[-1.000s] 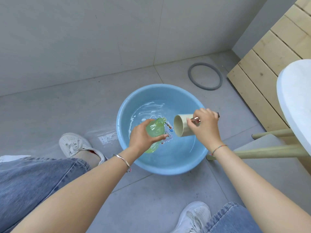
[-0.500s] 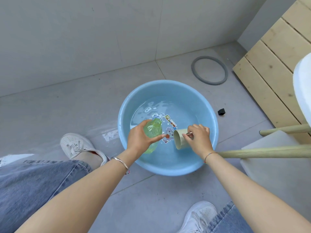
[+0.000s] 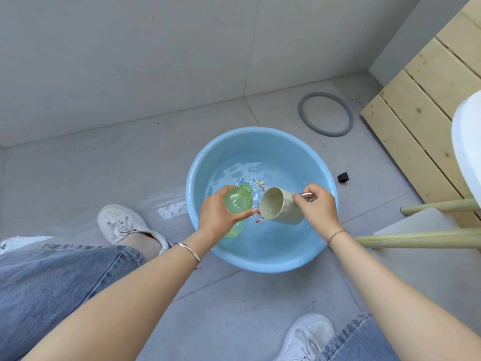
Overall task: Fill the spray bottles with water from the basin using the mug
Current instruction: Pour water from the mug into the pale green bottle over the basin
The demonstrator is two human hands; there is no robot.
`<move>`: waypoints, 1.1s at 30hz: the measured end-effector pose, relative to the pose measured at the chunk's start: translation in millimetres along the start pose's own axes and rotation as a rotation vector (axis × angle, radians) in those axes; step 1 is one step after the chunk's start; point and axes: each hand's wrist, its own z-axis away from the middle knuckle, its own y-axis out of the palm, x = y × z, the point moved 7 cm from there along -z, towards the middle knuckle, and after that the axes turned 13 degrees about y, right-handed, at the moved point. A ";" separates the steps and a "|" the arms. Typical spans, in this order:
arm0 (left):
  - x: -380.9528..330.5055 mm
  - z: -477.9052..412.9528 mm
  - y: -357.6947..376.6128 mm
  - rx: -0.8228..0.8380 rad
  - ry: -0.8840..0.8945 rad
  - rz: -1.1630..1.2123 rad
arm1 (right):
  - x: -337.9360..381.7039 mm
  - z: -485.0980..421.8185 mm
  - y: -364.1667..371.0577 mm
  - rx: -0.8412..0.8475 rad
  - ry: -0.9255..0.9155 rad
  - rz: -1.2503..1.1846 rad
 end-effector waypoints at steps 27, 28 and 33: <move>-29.3 2.6 -6.2 0.010 0.037 -0.081 | 160.5 78.4 -62.5 -0.239 -0.733 0.172; -28.9 2.9 -5.9 0.011 0.034 -0.076 | 162.1 80.3 -62.1 -0.244 -0.749 0.182; -28.7 4.2 -5.6 0.001 0.030 -0.068 | 167.0 85.7 -60.4 -0.274 -0.804 0.225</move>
